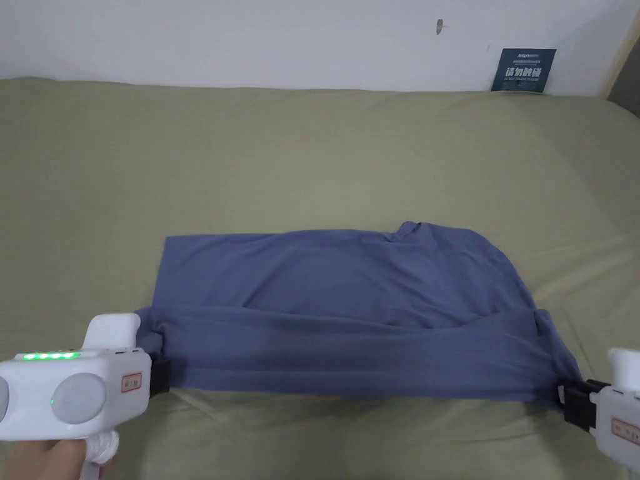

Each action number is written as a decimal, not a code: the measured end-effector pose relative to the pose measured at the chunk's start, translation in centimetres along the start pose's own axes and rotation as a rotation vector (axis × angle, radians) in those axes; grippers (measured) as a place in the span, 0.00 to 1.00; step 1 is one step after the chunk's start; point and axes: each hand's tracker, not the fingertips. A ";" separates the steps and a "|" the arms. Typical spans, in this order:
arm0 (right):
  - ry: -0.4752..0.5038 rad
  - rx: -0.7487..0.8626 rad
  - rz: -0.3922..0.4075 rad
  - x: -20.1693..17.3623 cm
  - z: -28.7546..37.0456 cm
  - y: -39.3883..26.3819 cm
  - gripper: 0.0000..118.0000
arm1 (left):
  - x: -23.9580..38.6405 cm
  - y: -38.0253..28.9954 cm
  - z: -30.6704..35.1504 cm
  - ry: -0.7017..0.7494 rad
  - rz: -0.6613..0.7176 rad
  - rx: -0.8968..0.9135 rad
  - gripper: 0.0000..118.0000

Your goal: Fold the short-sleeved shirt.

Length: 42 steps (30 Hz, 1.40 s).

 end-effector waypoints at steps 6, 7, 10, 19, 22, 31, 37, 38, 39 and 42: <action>-0.002 0.001 0.021 -0.3 1.0 -1.8 0.05 | -0.9 -1.0 0.7 -0.027 0.008 0.000 0.11; -0.006 0.005 0.023 -0.5 0.8 -1.7 0.05 | -1.0 -1.0 0.5 -0.033 0.007 0.004 0.11; -0.006 0.007 0.013 -0.6 0.1 -1.3 0.05 | -0.9 -0.8 0.0 -0.034 0.004 0.002 0.13; -0.015 0.056 0.037 -1.3 1.0 1.8 0.93 | -1.4 1.7 0.7 -0.010 -0.005 0.084 0.95; -0.007 0.092 0.051 -1.9 -0.4 4.8 0.88 | -0.5 4.8 -0.4 0.005 -0.021 0.107 0.80; -0.026 0.072 0.065 -3.6 -9.8 13.9 0.00 | 0.0 15.5 -9.1 0.009 0.002 0.068 0.01; -0.036 0.011 0.078 -3.0 -14.8 17.3 0.00 | -1.6 20.4 -15.6 0.125 -0.007 0.006 0.61; -0.039 0.004 0.081 -2.9 -15.4 17.6 0.00 | -1.5 20.8 -16.2 0.133 0.002 0.005 0.93; -0.043 -0.001 0.084 -2.7 -15.7 18.3 0.00 | -1.6 20.9 -16.8 0.135 0.003 0.002 1.00; -0.055 -0.019 0.088 -2.5 -16.8 19.3 0.00 | -0.9 20.8 -17.6 0.112 -0.015 -0.063 0.97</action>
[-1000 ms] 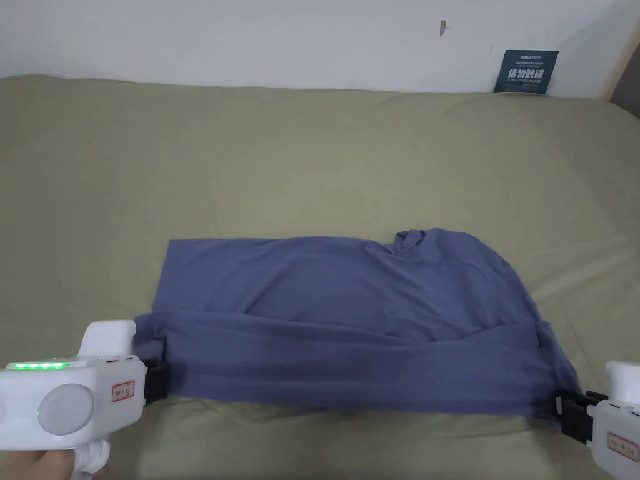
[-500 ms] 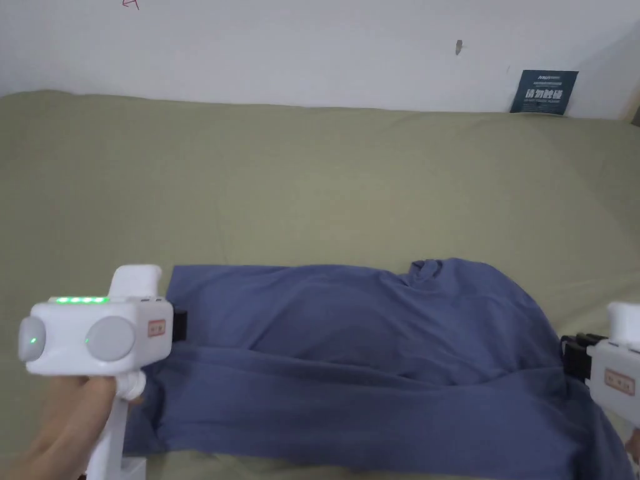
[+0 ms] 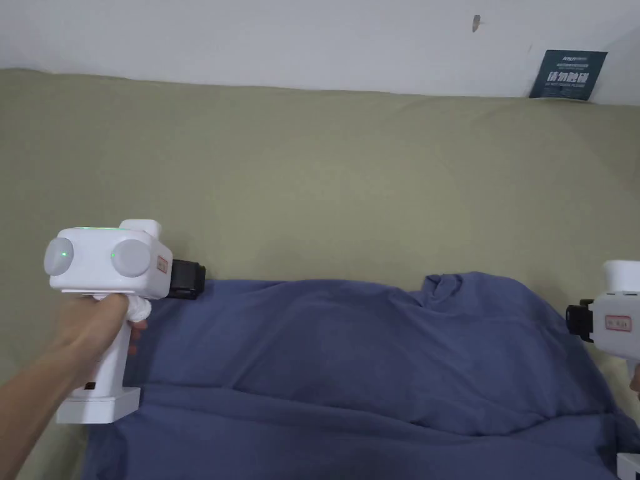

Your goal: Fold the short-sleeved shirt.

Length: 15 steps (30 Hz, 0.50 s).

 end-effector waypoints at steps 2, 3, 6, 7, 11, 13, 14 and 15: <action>-0.010 -0.004 0.004 0.2 -0.3 0.8 0.00 | 0.7 -0.6 0.0 -0.030 -0.037 -0.062 0.93; -0.016 -0.007 0.008 0.2 -0.5 1.1 0.00 | 1.0 -1.0 0.3 -0.003 -0.038 -0.034 0.89; -0.027 -0.023 -0.003 0.6 -1.2 2.1 0.00 | 1.2 -0.8 0.6 -0.019 -0.045 -0.011 0.70; -0.029 -0.030 -0.010 0.7 -1.4 2.4 0.00 | 1.2 -0.7 1.0 -0.020 -0.034 0.012 0.52; -0.004 -0.124 -0.032 1.0 -3.3 3.2 0.46 | 1.4 -0.4 0.9 -0.049 0.000 0.012 0.02; 0.016 -0.215 -0.031 1.0 -5.0 3.0 0.99 | 1.7 -0.6 0.4 -0.043 -0.008 0.007 0.02; 0.030 -0.160 -0.045 1.1 -5.7 2.6 0.93 | 2.0 -0.8 0.3 -0.039 -0.015 0.010 0.02; 0.010 -0.200 -0.022 1.0 -6.6 2.2 0.90 | 2.1 -0.8 0.4 -0.035 -0.020 0.014 0.02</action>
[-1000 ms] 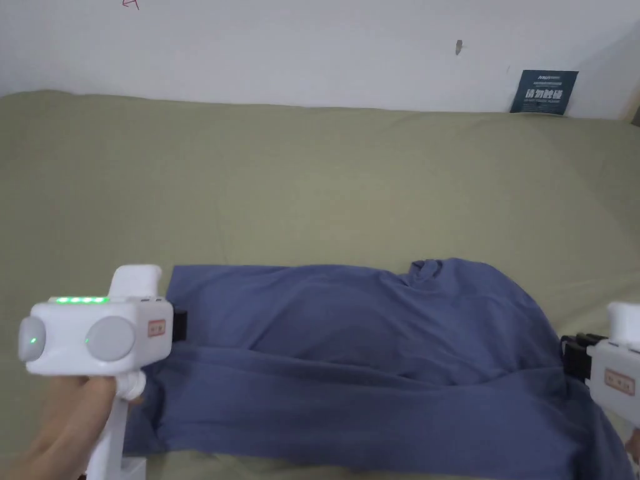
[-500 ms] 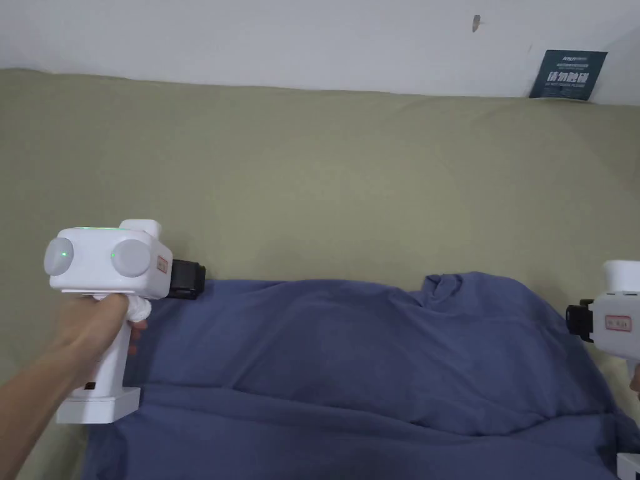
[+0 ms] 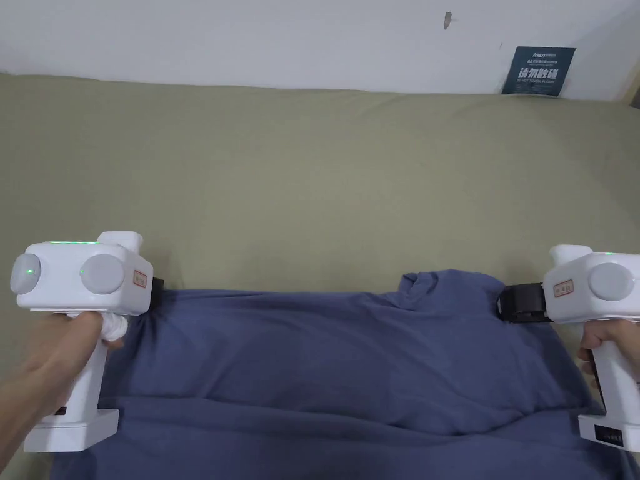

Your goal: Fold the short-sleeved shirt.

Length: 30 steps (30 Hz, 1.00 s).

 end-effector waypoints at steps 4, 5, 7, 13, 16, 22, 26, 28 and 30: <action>-0.010 -0.020 -0.003 0.7 0.5 0.2 0.82 | -0.1 0.0 0.0 0.005 -0.022 0.010 0.02; -0.002 -0.008 -0.003 0.8 1.2 0.1 0.66 | -0.3 0.1 0.1 0.003 -0.023 0.011 0.02; -0.012 0.051 0.034 0.6 2.8 0.1 0.02 | -0.2 -0.1 0.8 0.005 -0.021 0.025 0.02; 0.033 0.147 0.023 1.0 8.8 -1.6 0.02 | -0.8 -0.7 6.0 0.004 -0.047 0.099 0.02; 0.049 0.194 0.016 1.2 12.3 -3.4 0.02 | -1.5 -2.2 9.5 -0.007 -0.050 0.136 0.02; 0.090 0.276 0.001 1.6 19.0 -9.6 0.02 | -3.4 -7.8 15.4 -0.030 -0.045 0.175 0.02; 0.104 0.299 0.018 1.8 21.8 -14.3 0.02 | -4.0 -12.6 17.9 -0.037 -0.059 0.186 0.02; 0.113 0.303 0.018 1.8 22.7 -16.6 0.02 | -4.5 -14.9 18.6 -0.043 -0.057 0.188 0.02; 0.112 0.305 0.014 1.9 23.2 -19.0 0.02 | -4.8 -17.0 19.1 -0.057 -0.042 0.178 0.02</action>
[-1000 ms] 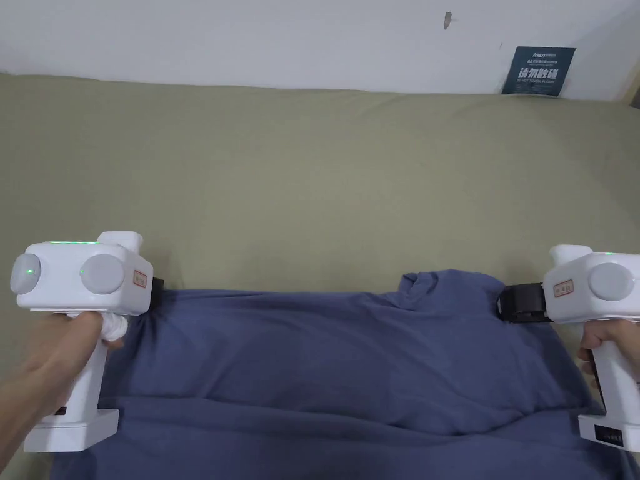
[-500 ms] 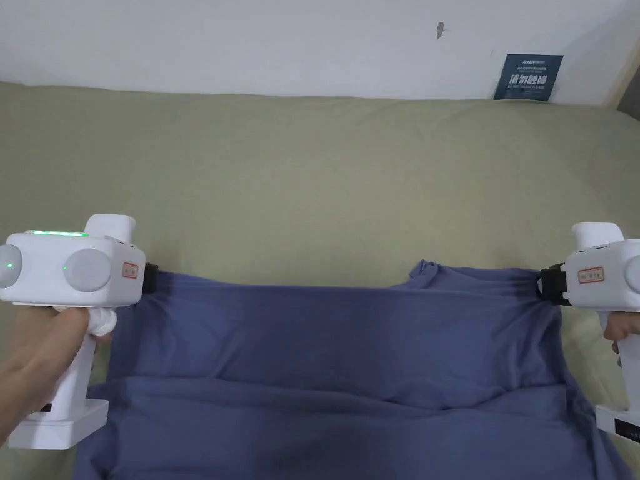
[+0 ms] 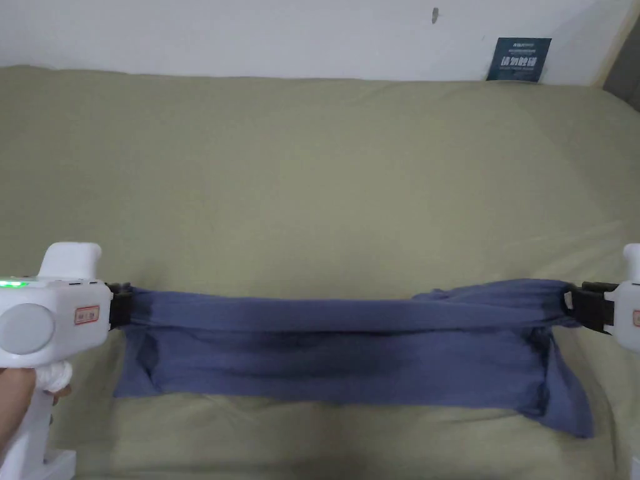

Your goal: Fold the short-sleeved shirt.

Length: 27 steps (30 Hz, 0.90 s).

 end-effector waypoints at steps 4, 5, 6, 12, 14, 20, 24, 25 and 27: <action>-0.003 -0.027 0.001 0.0 0.8 -4.0 0.02 | -0.3 -3.6 0.2 -0.003 0.033 -0.029 0.02; -0.007 -0.037 -0.002 0.0 0.5 -5.0 0.02 | -0.4 -4.4 -0.2 -0.004 0.039 -0.041 0.02; -0.009 -0.057 -0.011 0.1 0.1 -5.7 0.02 | -0.4 -5.0 -0.6 -0.005 0.035 -0.047 0.02; -0.026 -0.109 -0.034 0.2 -1.9 -8.2 0.02 | -0.1 -6.4 -1.9 0.001 0.054 -0.068 0.02; -0.030 -0.104 -0.040 0.0 -2.0 -8.0 0.02 | -0.3 -6.0 -1.6 -0.002 0.063 -0.058 0.02; -0.093 -0.057 -0.024 -1.5 -0.7 -6.4 0.87 | 0.7 -4.5 0.6 -0.008 0.054 0.003 0.88; -0.048 0.039 -0.020 -3.5 0.3 -5.0 0.93 | 2.2 -3.0 2.4 -0.010 0.069 0.088 0.98; -0.030 0.089 -0.022 -4.4 0.4 -4.7 0.91 | 2.8 -2.6 2.8 0.000 0.073 0.120 0.97; -0.054 0.180 -0.001 -6.2 0.6 -4.4 0.73 | 3.9 -2.2 3.3 0.006 0.062 0.173 0.90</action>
